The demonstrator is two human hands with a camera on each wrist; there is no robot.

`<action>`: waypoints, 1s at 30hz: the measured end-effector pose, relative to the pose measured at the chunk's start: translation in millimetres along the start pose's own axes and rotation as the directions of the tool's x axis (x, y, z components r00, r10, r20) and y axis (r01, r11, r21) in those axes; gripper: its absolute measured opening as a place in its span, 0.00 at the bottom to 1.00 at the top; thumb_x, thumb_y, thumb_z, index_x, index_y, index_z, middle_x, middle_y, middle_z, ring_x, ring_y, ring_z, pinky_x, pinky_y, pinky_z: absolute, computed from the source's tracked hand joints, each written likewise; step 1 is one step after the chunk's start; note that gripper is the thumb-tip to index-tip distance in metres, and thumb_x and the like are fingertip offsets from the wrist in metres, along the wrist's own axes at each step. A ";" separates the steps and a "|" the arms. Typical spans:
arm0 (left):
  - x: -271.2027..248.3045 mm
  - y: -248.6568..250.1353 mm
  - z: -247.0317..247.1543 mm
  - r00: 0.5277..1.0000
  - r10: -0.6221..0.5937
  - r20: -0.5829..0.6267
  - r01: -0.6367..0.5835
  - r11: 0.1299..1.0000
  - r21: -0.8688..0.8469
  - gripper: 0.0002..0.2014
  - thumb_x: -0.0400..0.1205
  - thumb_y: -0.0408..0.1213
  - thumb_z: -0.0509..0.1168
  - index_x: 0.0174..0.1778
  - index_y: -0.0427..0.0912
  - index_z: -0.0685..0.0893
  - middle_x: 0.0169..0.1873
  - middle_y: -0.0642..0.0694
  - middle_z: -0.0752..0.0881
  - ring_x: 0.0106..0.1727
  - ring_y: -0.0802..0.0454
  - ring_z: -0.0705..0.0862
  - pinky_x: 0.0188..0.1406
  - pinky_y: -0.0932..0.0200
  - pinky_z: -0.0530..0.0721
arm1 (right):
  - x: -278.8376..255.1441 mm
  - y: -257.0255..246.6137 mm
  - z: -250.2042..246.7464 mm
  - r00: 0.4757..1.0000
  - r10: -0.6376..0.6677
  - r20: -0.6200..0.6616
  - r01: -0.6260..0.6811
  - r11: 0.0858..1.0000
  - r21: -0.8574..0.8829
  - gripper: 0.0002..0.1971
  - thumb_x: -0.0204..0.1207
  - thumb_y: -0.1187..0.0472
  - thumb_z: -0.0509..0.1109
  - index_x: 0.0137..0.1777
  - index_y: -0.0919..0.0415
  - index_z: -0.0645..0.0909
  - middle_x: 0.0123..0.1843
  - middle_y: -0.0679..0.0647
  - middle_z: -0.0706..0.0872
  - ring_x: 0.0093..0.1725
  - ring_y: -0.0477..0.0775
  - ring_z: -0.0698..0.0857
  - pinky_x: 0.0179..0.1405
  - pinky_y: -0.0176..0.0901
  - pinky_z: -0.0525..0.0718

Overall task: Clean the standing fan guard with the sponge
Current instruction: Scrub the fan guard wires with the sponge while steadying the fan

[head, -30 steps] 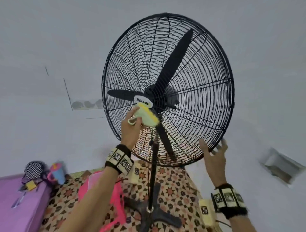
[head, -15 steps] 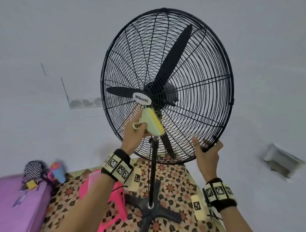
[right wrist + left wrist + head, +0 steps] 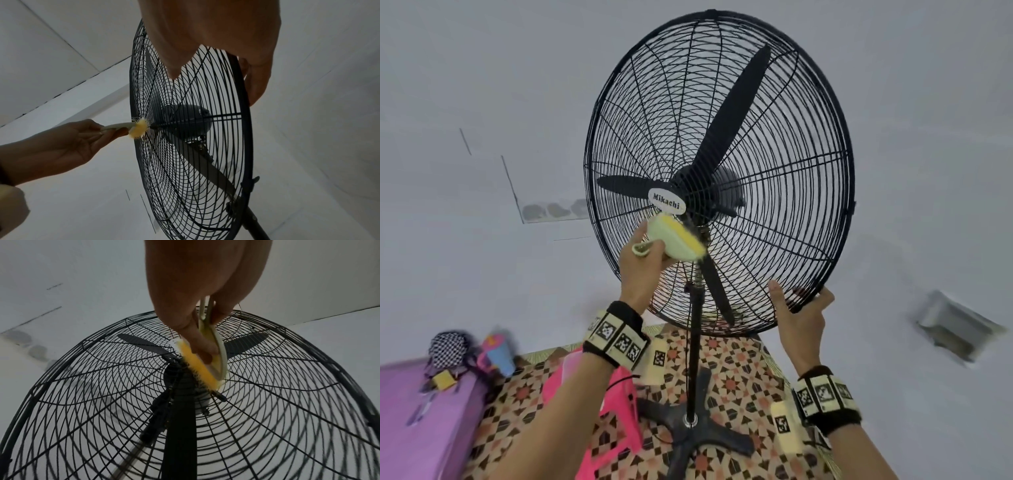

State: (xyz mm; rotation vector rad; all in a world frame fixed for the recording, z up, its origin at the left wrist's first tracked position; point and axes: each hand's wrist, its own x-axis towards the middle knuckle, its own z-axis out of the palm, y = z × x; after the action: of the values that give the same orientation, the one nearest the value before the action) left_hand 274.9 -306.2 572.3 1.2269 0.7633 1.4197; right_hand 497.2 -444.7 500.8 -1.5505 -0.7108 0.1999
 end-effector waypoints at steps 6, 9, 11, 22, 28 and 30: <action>-24.1 -13.9 18.7 0.991 0.011 0.130 -0.024 0.995 0.098 0.33 0.88 0.24 0.64 0.90 0.45 0.65 0.77 0.37 0.76 0.60 0.47 0.90 0.49 0.51 0.94 | 0.1 -3.7 3.1 1.000 -0.004 -0.027 0.004 1.000 0.004 0.42 0.72 0.35 0.80 0.76 0.49 0.60 0.68 0.50 0.84 0.63 0.51 0.86 0.63 0.46 0.86; -34.4 -15.9 13.7 0.982 -0.048 0.180 0.027 0.992 0.121 0.32 0.88 0.23 0.63 0.89 0.44 0.68 0.68 0.41 0.82 0.53 0.52 0.93 0.46 0.57 0.94 | -1.2 -5.2 2.8 0.999 -0.003 -0.033 0.003 1.000 0.010 0.42 0.72 0.34 0.80 0.75 0.49 0.60 0.68 0.50 0.84 0.63 0.52 0.86 0.62 0.43 0.84; -26.1 -10.1 7.3 0.992 -0.054 0.115 0.046 0.996 0.073 0.30 0.88 0.22 0.63 0.87 0.43 0.71 0.70 0.37 0.81 0.56 0.48 0.91 0.46 0.57 0.94 | -4.4 -5.6 3.4 0.999 -0.004 -0.034 0.004 1.000 -0.002 0.41 0.71 0.33 0.80 0.72 0.46 0.59 0.69 0.50 0.83 0.64 0.53 0.85 0.65 0.47 0.85; -26.2 -7.7 -7.2 0.995 -0.069 0.073 0.064 0.995 0.073 0.30 0.87 0.22 0.64 0.87 0.44 0.72 0.74 0.32 0.80 0.56 0.44 0.92 0.44 0.58 0.93 | -19.1 -16.6 11.9 0.998 -0.049 -0.036 0.048 0.999 -0.026 0.50 0.66 0.32 0.82 0.80 0.51 0.60 0.74 0.51 0.82 0.69 0.52 0.83 0.68 0.42 0.80; -39.0 -17.1 -0.2 0.989 -0.082 0.121 0.070 0.992 0.106 0.32 0.87 0.23 0.65 0.88 0.45 0.71 0.72 0.34 0.81 0.58 0.43 0.91 0.47 0.55 0.94 | -15.0 -18.4 12.1 0.994 -0.102 -0.042 0.099 0.992 -0.074 0.49 0.66 0.28 0.81 0.81 0.51 0.67 0.74 0.49 0.81 0.71 0.52 0.81 0.69 0.45 0.79; -53.5 -22.4 -1.0 0.975 -0.114 0.193 0.091 0.988 0.121 0.31 0.87 0.23 0.65 0.87 0.45 0.72 0.67 0.33 0.84 0.53 0.45 0.92 0.46 0.56 0.93 | -12.3 -16.9 9.4 0.995 -0.090 -0.033 0.087 0.994 -0.071 0.49 0.66 0.27 0.80 0.81 0.51 0.67 0.74 0.49 0.81 0.71 0.52 0.82 0.69 0.46 0.79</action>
State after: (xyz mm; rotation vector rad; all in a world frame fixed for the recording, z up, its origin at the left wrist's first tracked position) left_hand 275.9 -352.1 536.8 1.3729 0.7633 1.1627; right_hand 477.3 -444.4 512.1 -1.5808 -0.7629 0.0816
